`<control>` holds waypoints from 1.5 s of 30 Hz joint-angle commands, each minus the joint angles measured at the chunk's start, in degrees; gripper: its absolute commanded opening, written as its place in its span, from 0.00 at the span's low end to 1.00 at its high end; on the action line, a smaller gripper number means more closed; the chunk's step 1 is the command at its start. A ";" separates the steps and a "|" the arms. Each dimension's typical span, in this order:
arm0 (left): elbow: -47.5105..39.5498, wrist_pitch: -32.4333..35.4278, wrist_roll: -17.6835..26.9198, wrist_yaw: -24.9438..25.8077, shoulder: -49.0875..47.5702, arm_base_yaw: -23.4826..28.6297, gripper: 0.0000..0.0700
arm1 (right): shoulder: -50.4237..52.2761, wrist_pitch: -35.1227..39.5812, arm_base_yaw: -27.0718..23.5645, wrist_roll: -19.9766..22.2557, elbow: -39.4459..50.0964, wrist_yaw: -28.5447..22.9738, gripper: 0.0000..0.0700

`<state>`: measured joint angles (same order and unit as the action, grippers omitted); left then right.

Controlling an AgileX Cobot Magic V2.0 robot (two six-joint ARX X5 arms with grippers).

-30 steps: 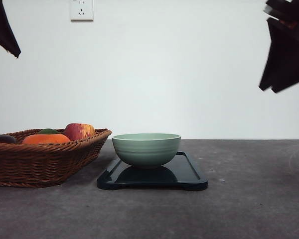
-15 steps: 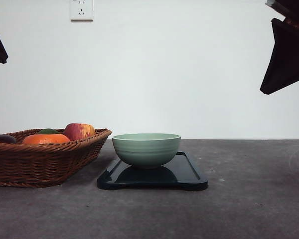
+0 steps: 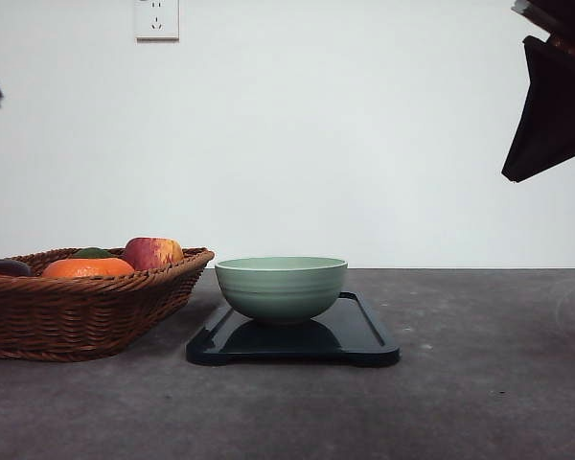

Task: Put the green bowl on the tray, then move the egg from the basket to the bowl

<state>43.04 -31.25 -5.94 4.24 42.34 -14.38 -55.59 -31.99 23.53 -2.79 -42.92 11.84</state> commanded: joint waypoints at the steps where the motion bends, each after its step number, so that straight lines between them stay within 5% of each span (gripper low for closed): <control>1: -2.37 2.52 1.83 -0.23 -2.12 2.34 0.00 | -0.42 0.44 0.26 -0.20 -0.31 0.09 0.02; 10: -24.58 18.52 2.47 -0.23 -22.38 12.35 0.00 | -0.42 0.44 0.26 -0.19 -0.31 0.09 0.02; 18: -37.90 20.60 2.99 -0.30 -35.92 12.68 0.00 | -0.42 0.46 0.24 -0.20 -0.31 0.07 0.02; 45: -42.29 20.64 3.35 -1.52 -42.15 13.34 0.00 | -0.42 0.66 0.24 -0.17 -0.31 0.11 0.02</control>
<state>1.87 -10.22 -3.36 2.85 0.25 -1.08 -55.59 -31.90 23.53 -2.79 -42.92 11.86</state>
